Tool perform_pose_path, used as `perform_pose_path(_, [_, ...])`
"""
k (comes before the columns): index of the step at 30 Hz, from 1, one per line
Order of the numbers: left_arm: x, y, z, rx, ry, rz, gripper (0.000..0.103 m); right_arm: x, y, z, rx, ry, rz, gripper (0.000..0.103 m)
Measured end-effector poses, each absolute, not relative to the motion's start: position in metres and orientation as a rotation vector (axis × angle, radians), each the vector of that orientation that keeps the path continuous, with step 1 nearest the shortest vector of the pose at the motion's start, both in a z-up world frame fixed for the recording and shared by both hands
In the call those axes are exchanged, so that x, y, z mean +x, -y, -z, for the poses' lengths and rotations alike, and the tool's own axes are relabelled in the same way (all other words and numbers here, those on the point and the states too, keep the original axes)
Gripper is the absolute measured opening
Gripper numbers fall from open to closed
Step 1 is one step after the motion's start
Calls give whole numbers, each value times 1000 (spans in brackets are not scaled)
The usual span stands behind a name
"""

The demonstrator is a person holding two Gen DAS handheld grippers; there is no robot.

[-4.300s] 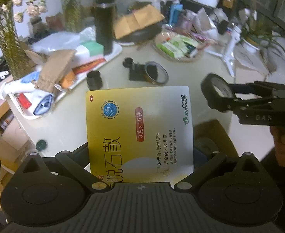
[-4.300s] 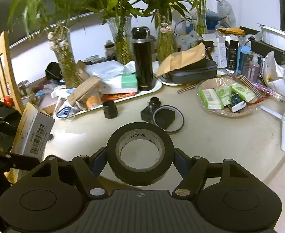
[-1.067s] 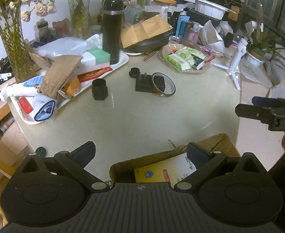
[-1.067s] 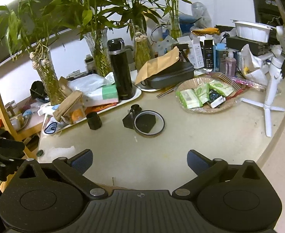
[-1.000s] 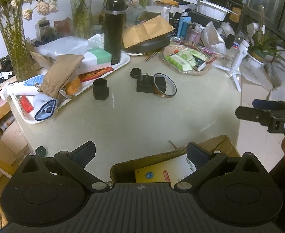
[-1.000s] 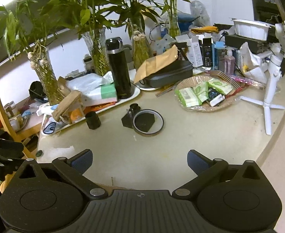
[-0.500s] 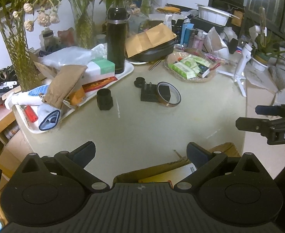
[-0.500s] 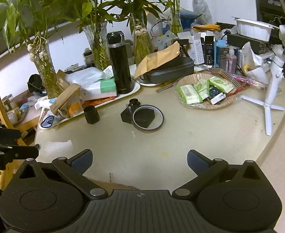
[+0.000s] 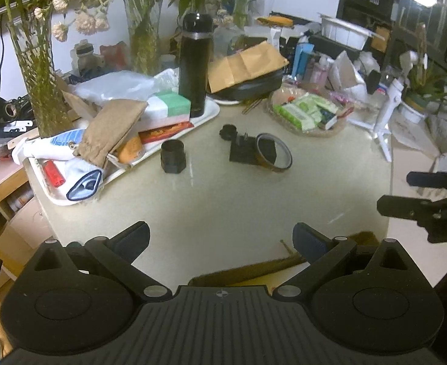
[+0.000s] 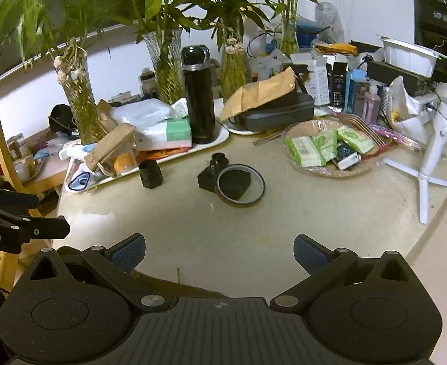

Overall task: Organize rigid objects
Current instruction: 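Move the open right gripper back over the thin black ring on the table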

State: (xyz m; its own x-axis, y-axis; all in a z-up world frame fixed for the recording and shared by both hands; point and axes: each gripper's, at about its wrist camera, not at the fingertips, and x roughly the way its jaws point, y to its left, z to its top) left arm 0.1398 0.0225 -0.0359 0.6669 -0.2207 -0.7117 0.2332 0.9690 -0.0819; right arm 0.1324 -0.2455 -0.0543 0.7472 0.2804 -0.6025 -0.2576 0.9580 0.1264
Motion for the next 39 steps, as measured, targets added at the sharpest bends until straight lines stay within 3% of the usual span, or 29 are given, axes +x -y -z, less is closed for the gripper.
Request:
perform_pose_path(9, [165,-24,30,8,-775,247,103,153,247,50,12,-636,-273,103])
perform_pose_path(39, [190,-33,56,8,-802,264,103,291,230,116,-22,-735,-386,103])
